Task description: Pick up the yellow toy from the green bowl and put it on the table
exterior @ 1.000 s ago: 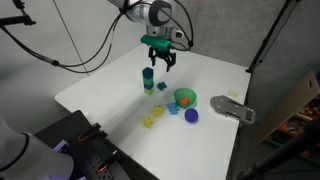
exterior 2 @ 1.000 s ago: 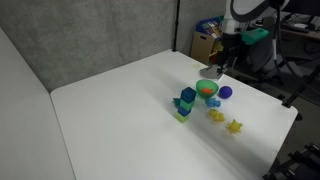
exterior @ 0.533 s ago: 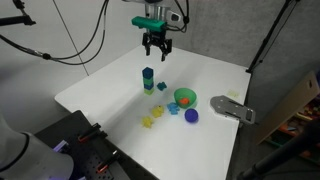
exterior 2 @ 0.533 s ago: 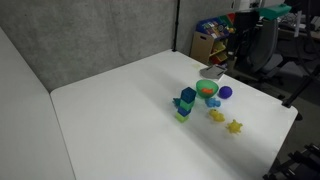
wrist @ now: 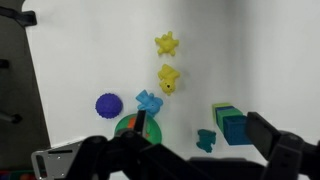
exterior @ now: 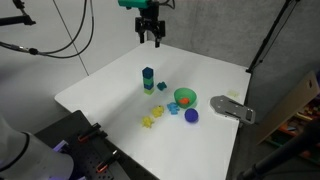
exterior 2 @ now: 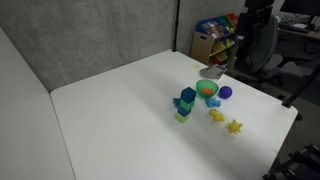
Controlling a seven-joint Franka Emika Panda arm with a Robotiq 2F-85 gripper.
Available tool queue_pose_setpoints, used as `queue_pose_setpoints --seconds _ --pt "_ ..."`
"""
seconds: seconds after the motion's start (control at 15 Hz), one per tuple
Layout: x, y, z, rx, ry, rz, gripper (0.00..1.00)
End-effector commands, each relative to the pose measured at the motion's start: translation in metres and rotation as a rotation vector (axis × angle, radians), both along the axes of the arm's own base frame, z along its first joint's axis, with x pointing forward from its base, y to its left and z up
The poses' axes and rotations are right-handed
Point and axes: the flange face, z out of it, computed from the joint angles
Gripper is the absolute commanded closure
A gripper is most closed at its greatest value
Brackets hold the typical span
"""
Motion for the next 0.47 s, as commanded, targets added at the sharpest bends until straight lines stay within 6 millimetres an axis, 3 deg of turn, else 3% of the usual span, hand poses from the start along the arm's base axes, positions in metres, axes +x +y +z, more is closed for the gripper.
queue_pose_setpoints --seconds 0.0,0.4 --pt "-0.0158 0.0030 0.0175 0.031 -0.042 -0.042 0.00" --pt "-0.0136 0.0029 0.0196 0.026 -0.034 -0.024 0.00"
